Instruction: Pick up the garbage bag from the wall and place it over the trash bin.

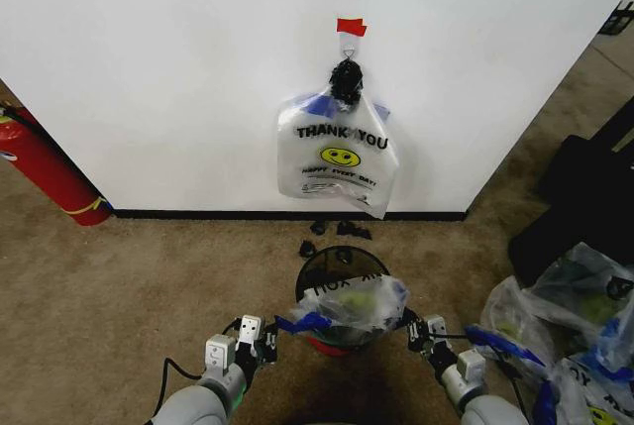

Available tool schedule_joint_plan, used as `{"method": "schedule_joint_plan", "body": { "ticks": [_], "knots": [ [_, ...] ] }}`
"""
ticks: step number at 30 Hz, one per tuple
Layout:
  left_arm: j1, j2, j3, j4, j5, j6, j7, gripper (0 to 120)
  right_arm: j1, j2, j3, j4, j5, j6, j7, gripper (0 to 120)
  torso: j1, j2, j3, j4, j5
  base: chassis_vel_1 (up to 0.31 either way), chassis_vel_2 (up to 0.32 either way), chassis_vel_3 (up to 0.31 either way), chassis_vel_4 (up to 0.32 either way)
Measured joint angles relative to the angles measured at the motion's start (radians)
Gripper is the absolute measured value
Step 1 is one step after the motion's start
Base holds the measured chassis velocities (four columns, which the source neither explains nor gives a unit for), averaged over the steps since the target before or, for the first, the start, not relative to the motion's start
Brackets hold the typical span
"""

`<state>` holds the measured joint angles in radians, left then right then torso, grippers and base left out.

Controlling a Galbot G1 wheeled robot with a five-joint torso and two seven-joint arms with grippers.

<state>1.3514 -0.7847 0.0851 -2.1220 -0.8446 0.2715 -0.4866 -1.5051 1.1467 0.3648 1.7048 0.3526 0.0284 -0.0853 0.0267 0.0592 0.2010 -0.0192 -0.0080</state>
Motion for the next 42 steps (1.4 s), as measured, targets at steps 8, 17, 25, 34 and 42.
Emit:
{"method": "schedule_joint_plan", "body": {
  "ticks": [8, 17, 25, 34, 42],
  "knots": [
    [0.121, 0.014, -0.047, -0.126, 0.097, -0.001, 0.003, 19, -0.087, -0.005, 0.059, 0.059, -0.076, 0.091, -0.057, 3, 0.000, 0.000, 0.000, -0.0001, 0.0000, 0.000, 0.000, 0.000, 0.000],
    [0.304, -0.001, -0.127, -0.174, 0.329, -0.104, 0.023, 50, -0.184, 0.003, 0.116, 0.110, -0.163, 0.245, -0.096, 25, 0.000, 0.000, 0.000, -0.0002, -0.0001, 0.000, 0.000, 0.000, 0.000],
    [0.397, -0.007, -0.215, -0.216, 0.398, -0.228, 0.049, 77, -0.239, 0.024, 0.159, 0.138, -0.174, 0.345, -0.093, 53, 0.000, 0.000, 0.000, 0.0000, 0.0000, 0.000, 0.000, 0.000, 0.000],
    [0.269, -0.010, -0.253, -0.207, 0.325, -0.369, 0.120, 100, -0.320, 0.104, 0.232, 0.215, -0.021, 0.499, -0.157, 88, 0.000, 0.000, 0.000, 0.0000, -0.0002, 0.000, 0.000, 0.000, 0.000],
    [-0.053, 0.054, -0.154, -0.161, 0.085, -0.223, 0.258, 100, -0.394, 0.188, 0.266, 0.294, 0.033, 0.537, -0.192, 100, 0.000, 0.000, 0.000, -0.0009, -0.0002, 0.000, 0.000, 0.000, 0.000]
  ]
}}
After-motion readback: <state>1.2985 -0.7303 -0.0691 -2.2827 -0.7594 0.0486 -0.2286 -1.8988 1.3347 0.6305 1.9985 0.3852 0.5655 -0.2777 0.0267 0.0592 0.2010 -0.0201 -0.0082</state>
